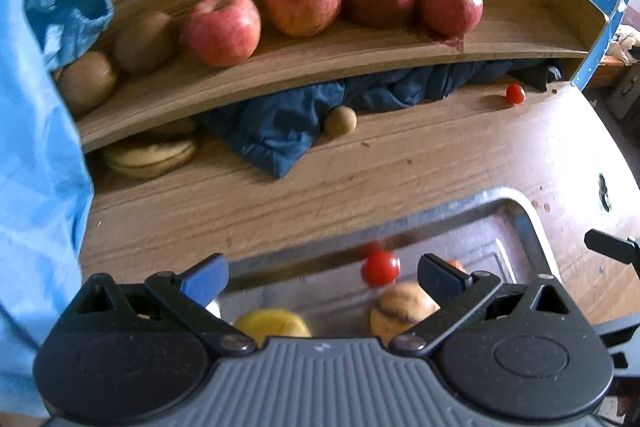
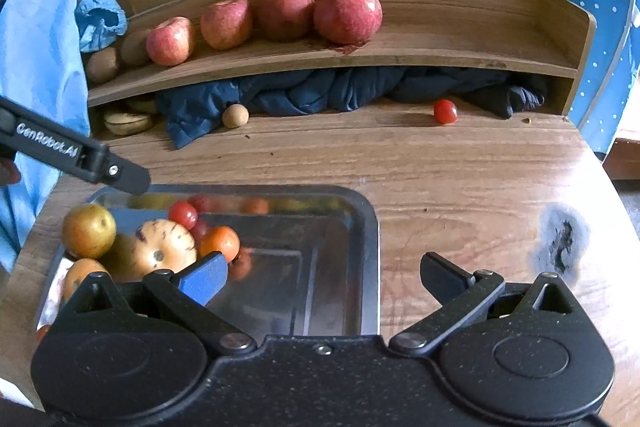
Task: Organize fruits
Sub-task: 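Withdraw both open tools and reach toward the shelf, then reach the right tool to a red cherry tomato while the left tool reaches a small kiwi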
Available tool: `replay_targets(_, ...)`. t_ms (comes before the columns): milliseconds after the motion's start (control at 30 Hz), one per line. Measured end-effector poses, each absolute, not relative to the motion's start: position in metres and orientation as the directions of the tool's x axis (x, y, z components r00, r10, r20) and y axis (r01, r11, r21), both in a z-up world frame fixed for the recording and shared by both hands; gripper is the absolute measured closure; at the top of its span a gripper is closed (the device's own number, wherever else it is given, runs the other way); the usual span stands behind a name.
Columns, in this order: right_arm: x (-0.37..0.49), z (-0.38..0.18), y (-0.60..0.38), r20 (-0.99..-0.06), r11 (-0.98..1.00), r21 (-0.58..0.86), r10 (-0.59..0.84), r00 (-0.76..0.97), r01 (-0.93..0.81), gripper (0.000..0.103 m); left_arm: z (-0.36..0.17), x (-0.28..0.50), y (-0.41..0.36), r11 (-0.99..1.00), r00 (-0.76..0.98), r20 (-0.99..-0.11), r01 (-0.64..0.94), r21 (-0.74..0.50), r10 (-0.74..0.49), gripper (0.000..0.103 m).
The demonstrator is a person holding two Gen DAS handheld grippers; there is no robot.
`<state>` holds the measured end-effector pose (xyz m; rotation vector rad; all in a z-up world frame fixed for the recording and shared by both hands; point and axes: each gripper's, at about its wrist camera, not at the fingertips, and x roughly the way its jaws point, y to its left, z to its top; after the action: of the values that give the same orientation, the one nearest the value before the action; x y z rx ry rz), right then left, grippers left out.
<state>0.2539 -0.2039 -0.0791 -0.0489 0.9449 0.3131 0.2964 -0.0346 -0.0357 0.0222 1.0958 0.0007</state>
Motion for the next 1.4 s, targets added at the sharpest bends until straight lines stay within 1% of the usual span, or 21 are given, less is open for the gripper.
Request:
replay_targets(200,0.283,-0.083,-0.202,-0.801,0.953,0.065,0.227,0.554,-0.297,0.001,-0.039,0.329,-0.036,1.0,0.47,-0.882,0.005,-0.013,-0.013,0.0)
replay_targets(433,0.324,-0.089,-0.196,-0.795,0.952,0.046,0.219,0.566,-0.304,0.001,-0.047,0.359,-0.036,0.996,0.485,-0.874,-0.054,-0.074,-0.039,0.0)
replay_targets(600,0.353,-0.095,-0.198,-0.79,0.964,0.027,0.183,0.585,-0.266,0.001,-0.051,0.377,-0.039,0.995,0.501,-0.864,-0.055,-0.081,-0.042,0.0)
replay_targets(733,0.373,-0.1,-0.205,-0.787,0.976,0.015,0.145,0.6,-0.215,0.004,-0.055,0.388,-0.041,0.996,0.515,-0.857,-0.061,-0.07,-0.029,0.0)
replay_targets(867,0.389,-0.106,-0.213,-0.787,0.987,0.004,0.101,0.609,-0.159,0.011,-0.06,0.397,-0.04,0.992,0.518,-0.854,-0.077,-0.096,-0.043,0.001)
replay_targets(1133,0.415,-0.116,-0.218,-0.782,0.995,-0.006,0.06,0.62,-0.103,0.021,-0.069,0.409,-0.044,0.989,0.532,-0.844,-0.084,-0.123,-0.06,0.01)
replay_targets(1200,0.421,-0.119,-0.218,-0.782,0.996,-0.009,0.051,0.621,-0.092,0.022,-0.072,0.411,-0.045,0.987,0.532,-0.844,-0.088,-0.132,-0.066,0.015)
replay_targets(1400,0.436,-0.125,-0.22,-0.781,0.998,-0.018,0.028,0.624,-0.067,0.028,-0.08,0.417,-0.046,0.984,0.534,-0.842,-0.098,-0.152,-0.077,0.024)
